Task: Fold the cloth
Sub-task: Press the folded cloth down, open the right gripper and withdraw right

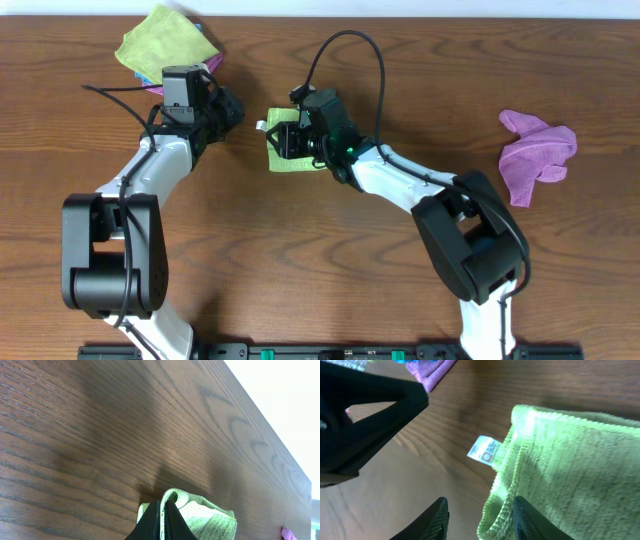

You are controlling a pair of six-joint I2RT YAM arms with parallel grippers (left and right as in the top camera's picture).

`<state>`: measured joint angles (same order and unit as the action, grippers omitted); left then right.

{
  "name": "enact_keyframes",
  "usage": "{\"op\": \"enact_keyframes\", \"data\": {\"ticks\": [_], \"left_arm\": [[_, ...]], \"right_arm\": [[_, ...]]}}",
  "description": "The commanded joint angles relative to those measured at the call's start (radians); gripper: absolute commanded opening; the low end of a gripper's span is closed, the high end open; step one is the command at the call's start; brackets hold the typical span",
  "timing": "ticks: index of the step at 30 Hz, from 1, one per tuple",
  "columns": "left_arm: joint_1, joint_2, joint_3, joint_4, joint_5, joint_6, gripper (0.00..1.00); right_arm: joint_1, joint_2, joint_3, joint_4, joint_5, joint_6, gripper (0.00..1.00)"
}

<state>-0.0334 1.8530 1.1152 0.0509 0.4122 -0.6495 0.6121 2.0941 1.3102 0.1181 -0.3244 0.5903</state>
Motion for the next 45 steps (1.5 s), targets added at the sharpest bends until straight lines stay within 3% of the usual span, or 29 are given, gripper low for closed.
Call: {"op": "enact_keyframes", "data": {"ticks": [1, 23, 37, 41, 43, 45], "left_arm": [[0.011, -0.03, 0.027, -0.002, 0.0, 0.023, 0.06], [0.036, -0.03, 0.027, -0.002, 0.0, 0.022, 0.06], [0.068, -0.065, 0.027, -0.005, 0.054, 0.025, 0.17], [0.068, -0.078, 0.027, -0.032, 0.057, 0.026, 0.2], [0.068, -0.083, 0.027, -0.052, 0.061, 0.026, 0.22], [0.068, -0.087, 0.027, -0.068, 0.071, 0.026, 0.25]], "right_arm": [[0.012, 0.006, 0.024, -0.01, -0.043, -0.011, 0.43], [0.064, 0.006, 0.023, -0.136, -0.038, -0.085, 0.44], [0.016, -0.084, 0.026, -0.193, 0.021, -0.192, 0.5], [0.004, -0.141, 0.026, -0.249, 0.06, -0.254, 0.62], [-0.001, -0.169, 0.026, -0.288, 0.078, -0.29, 0.73], [-0.008, -0.2, 0.026, -0.335, 0.096, -0.322, 0.95]]}}
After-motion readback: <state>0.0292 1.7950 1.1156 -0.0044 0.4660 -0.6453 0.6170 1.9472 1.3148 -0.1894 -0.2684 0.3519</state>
